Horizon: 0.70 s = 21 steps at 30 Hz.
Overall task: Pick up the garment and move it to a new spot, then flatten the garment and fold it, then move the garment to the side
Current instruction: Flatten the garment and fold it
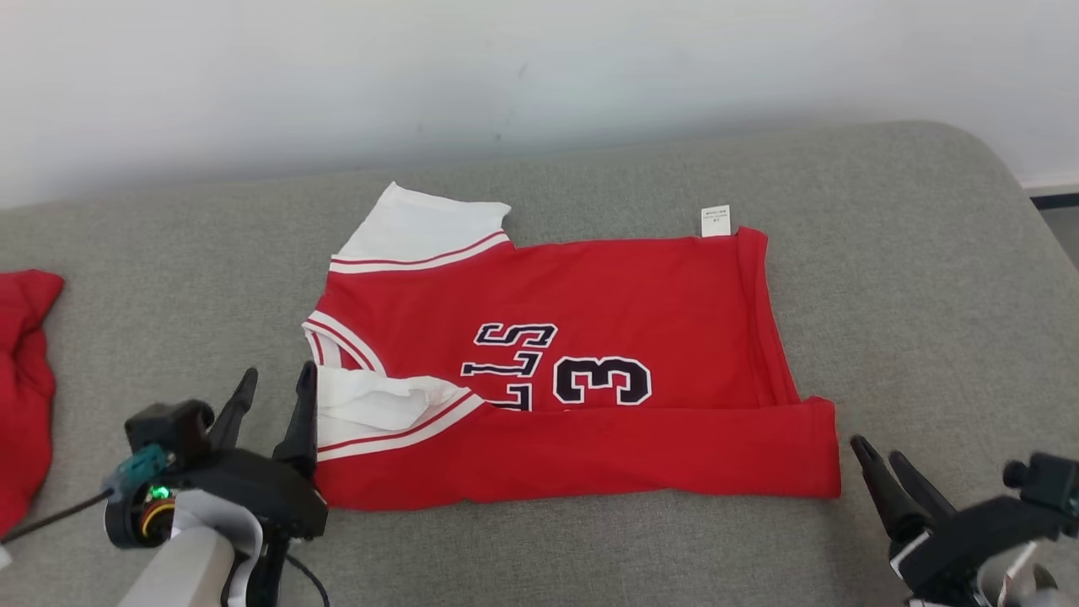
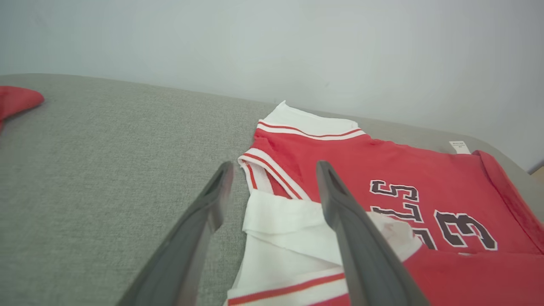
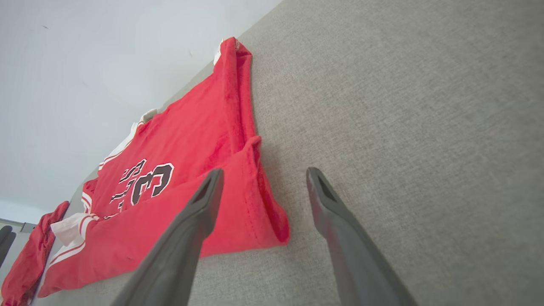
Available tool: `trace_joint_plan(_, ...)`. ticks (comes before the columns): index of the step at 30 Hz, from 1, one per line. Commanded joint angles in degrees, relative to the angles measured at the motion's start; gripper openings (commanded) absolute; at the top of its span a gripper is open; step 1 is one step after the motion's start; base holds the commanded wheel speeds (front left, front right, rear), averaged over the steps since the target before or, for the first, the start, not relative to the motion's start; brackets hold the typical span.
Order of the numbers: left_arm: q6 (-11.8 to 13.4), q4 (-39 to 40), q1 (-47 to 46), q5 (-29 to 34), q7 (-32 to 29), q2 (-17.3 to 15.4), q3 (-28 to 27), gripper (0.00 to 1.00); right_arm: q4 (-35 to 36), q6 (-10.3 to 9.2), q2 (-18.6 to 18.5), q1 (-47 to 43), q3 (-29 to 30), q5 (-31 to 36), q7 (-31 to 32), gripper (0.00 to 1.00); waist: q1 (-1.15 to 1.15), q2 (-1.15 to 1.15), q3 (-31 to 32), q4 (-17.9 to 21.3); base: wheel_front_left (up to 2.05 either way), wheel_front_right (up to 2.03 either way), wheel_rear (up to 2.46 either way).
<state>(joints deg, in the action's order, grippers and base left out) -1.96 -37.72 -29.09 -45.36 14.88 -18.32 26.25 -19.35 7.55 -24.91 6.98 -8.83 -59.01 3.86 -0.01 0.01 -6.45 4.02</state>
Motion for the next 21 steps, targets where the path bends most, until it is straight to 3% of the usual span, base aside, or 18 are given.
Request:
trace_joint_plan(1, 0.19, 0.82, 1.41, 0.54, 0.35, 0.19, -0.56, 1.0, 0.38, -0.14, -0.05, -1.05, 0.33, -0.63, -0.44, 1.0, 0.01, -0.01, 0.95, -0.74, 0.0, 0.0, 0.0)
trace_joint_plan(9, 1.37, 5.19, 10.38, 2.98, 0.34, 0.23, -1.95, 1.0, 1.64, -0.14, 2.27, -4.84, 1.41, 0.62, -1.37, 1.0, 0.01, -0.01, 0.39, -0.31, 0.0, 0.0, 0.0)
trace_joint_plan(16, 2.95, 2.5, 12.44, 4.3, 0.05, 0.19, -0.73, 1.0, 0.26, -0.14, 3.36, -2.64, -0.35, 4.45, -1.56, 1.0, 0.01, -0.01, -0.34, 0.34, 0.0, 0.0, 0.0)
trace_joint_plan(21, 2.23, -0.87, 11.34, 3.3, -0.08, 1.17, -0.85, 1.0, -1.69, -0.14, 3.66, -0.77, -2.16, 8.29, -2.46, 1.0, 0.01, -0.01, -0.32, 0.6, 0.0, 0.0, 0.0)
